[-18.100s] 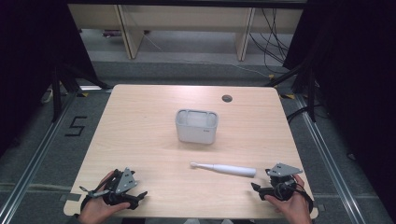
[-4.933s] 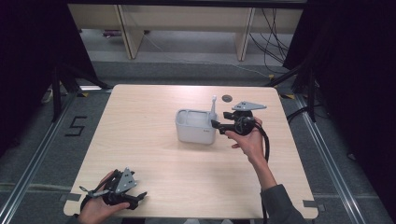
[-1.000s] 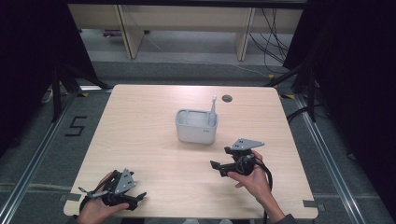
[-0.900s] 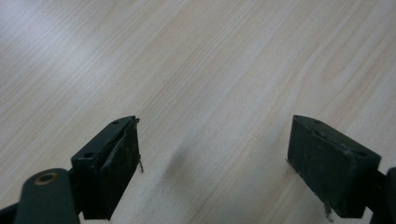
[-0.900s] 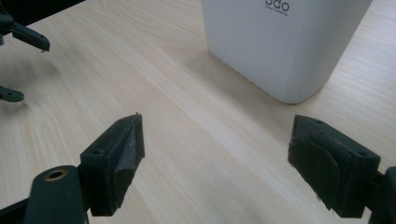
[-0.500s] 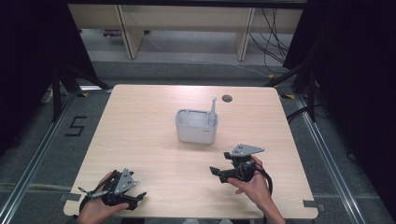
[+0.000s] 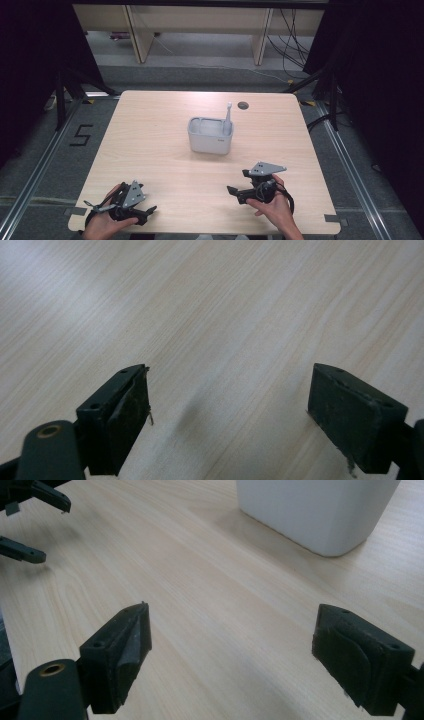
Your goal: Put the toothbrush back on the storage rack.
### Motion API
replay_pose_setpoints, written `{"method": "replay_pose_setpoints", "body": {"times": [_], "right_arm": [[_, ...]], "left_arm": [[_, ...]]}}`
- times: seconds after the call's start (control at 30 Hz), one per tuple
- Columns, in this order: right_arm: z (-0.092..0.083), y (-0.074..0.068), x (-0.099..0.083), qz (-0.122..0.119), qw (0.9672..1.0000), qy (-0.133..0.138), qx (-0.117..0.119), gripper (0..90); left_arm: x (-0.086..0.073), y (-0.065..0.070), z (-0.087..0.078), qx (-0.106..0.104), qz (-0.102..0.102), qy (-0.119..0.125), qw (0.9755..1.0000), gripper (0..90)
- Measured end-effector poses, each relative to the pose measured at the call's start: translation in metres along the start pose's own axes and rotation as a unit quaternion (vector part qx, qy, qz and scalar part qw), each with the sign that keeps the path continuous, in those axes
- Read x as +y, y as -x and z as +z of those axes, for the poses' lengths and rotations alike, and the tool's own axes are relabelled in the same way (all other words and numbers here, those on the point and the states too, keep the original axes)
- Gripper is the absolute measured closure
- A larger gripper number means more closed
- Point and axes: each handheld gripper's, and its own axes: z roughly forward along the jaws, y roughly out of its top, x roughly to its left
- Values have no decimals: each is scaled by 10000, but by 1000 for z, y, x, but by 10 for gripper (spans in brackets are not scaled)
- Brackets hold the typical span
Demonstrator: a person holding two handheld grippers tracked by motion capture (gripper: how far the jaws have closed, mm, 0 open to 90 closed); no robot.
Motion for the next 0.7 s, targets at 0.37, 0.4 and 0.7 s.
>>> {"method": "replay_pose_setpoints", "body": {"times": [0.37,0.4,0.7], "right_arm": [[-1,-7,-11,164,9995,-271,-69,159],[-2,-5,-11,25,9997,-218,-127,159],[-7,-8,-20,120,9990,-401,-152,159]], "left_arm": [[0,-1,0,11,48,-3,10000,164],[0,0,0,1,5,-1,10000,164],[0,0,0,1,2,-1,10000,163]]}}
